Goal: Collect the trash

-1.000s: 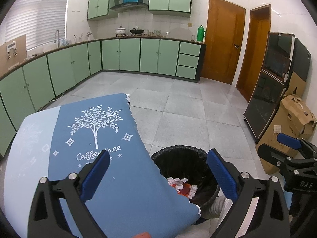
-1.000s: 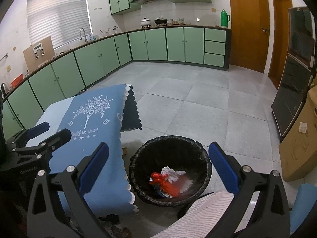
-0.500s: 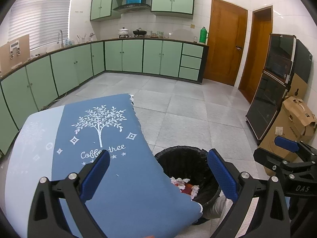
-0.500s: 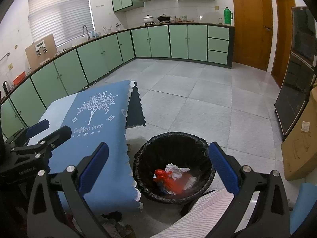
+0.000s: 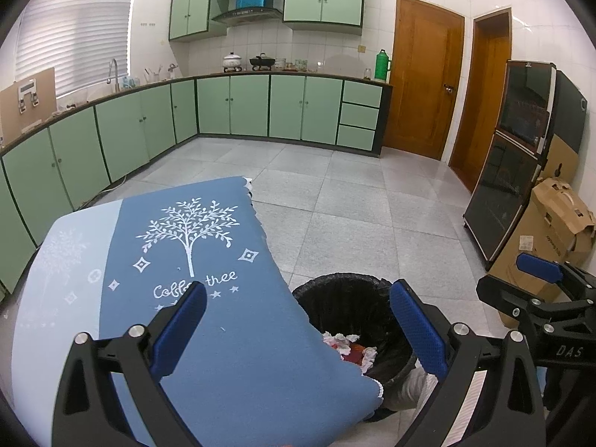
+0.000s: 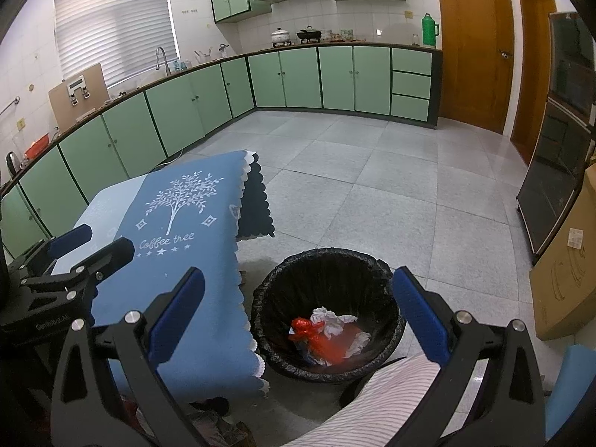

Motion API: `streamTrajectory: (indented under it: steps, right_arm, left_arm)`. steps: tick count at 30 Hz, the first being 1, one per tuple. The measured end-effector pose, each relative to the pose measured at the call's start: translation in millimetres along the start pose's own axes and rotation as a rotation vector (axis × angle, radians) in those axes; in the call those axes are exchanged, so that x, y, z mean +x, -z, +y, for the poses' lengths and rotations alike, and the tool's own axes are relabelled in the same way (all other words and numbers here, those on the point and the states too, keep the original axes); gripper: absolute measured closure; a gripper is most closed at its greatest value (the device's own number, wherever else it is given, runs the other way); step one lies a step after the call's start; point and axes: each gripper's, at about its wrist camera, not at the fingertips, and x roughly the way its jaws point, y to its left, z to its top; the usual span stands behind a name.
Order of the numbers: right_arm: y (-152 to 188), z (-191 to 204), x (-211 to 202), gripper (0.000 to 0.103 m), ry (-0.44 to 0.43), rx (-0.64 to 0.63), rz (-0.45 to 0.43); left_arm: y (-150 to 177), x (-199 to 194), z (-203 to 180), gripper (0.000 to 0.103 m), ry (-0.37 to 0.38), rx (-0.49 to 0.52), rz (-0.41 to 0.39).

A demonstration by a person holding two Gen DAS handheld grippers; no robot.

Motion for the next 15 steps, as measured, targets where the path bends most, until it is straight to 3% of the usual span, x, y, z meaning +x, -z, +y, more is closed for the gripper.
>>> streamTrajectory:
  steps: [15]
  right_arm:
    - [-0.2,-1.7,2.1,0.005,0.002,-0.003,-0.001]
  left_arm:
    - [-0.1,-1.5,0.5,0.006,-0.004,0.006,-0.004]
